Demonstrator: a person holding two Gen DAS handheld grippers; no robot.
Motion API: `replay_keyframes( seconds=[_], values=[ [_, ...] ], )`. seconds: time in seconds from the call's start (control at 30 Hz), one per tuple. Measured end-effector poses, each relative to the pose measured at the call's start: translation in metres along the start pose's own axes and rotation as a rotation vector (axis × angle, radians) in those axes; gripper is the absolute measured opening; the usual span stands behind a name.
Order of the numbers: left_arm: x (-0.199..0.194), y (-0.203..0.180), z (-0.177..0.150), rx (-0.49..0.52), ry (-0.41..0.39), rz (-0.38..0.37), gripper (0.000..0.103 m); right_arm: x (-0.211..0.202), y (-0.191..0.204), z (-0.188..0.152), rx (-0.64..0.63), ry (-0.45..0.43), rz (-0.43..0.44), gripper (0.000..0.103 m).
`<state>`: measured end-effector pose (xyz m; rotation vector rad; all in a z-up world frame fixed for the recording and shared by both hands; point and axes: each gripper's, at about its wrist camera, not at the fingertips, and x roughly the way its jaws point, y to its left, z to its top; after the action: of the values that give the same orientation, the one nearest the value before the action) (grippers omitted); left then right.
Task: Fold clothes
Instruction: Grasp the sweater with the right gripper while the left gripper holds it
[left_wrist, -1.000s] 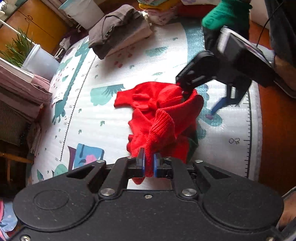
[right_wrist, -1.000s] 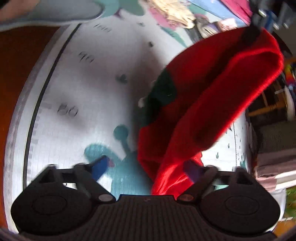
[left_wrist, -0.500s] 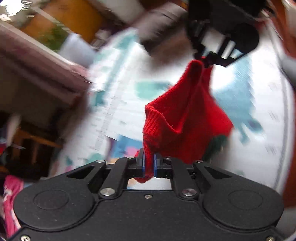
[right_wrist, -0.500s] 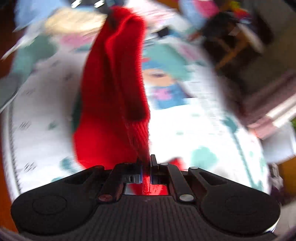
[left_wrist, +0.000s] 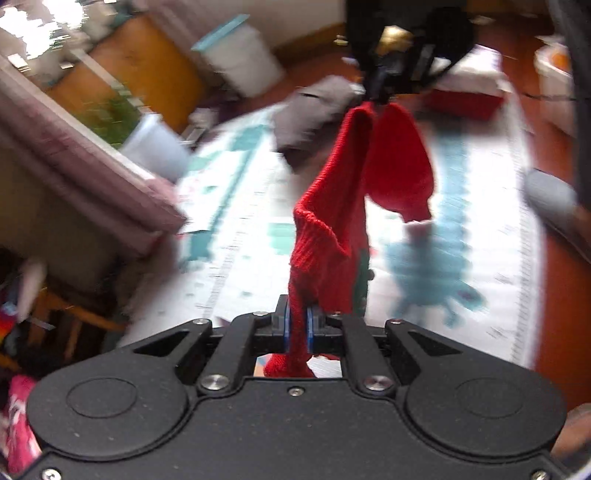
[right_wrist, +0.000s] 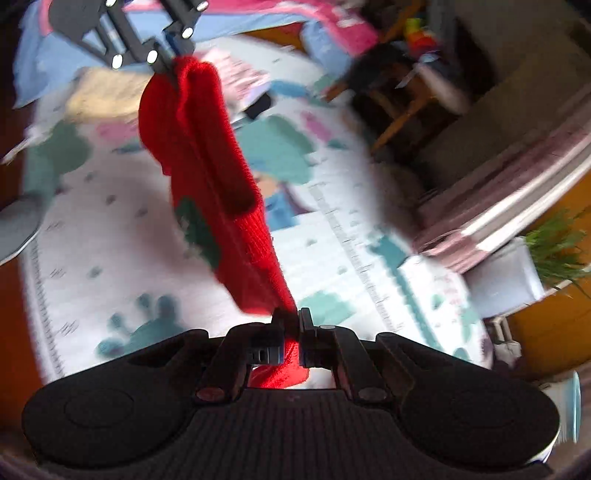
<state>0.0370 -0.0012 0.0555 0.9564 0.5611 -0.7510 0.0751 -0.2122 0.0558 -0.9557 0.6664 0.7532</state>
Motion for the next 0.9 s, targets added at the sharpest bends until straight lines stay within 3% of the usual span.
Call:
replay_keyframes(
  seconds=[0.17, 0.33, 0.4, 0.43, 0.5, 0.6, 0.67, 0.77, 0.9],
  values=[
    [0.004, -0.001, -0.008, 0.018, 0.033, -0.08, 0.007, 0.003, 0.026, -0.003, -0.036, 0.052, 0.142, 0.007],
    [0.04, 0.011, -0.01, 0.02, 0.12, -0.091, 0.007, 0.03, 0.015, 0.012, 0.002, 0.074, 0.096, 0.007],
    [0.057, 0.023, -0.006, 0.008, 0.142, -0.028, 0.007, 0.042, 0.011, 0.018, 0.019, 0.083, 0.074, 0.007],
    [0.062, 0.03, -0.001, -0.001, 0.134, 0.046, 0.007, 0.047, 0.009, 0.021, 0.027, 0.087, 0.064, 0.007],
    [0.071, 0.044, 0.01, -0.018, 0.117, 0.193, 0.007, 0.05, -0.004, 0.028, 0.034, 0.056, -0.072, 0.007],
    [0.072, 0.061, 0.032, 0.044, 0.075, 0.415, 0.007, 0.044, -0.019, 0.038, 0.022, -0.01, -0.295, 0.007],
    [0.07, 0.065, 0.041, 0.082, 0.052, 0.469, 0.007, 0.039, -0.025, 0.043, 0.007, -0.051, -0.416, 0.007],
    [0.083, 0.057, 0.038, 0.139, 0.072, 0.445, 0.007, 0.044, -0.02, 0.031, -0.031, -0.057, -0.445, 0.007],
    [0.133, 0.012, 0.013, 0.261, 0.172, 0.293, 0.007, 0.09, 0.024, -0.003, -0.161, 0.05, -0.308, 0.007]
  ],
)
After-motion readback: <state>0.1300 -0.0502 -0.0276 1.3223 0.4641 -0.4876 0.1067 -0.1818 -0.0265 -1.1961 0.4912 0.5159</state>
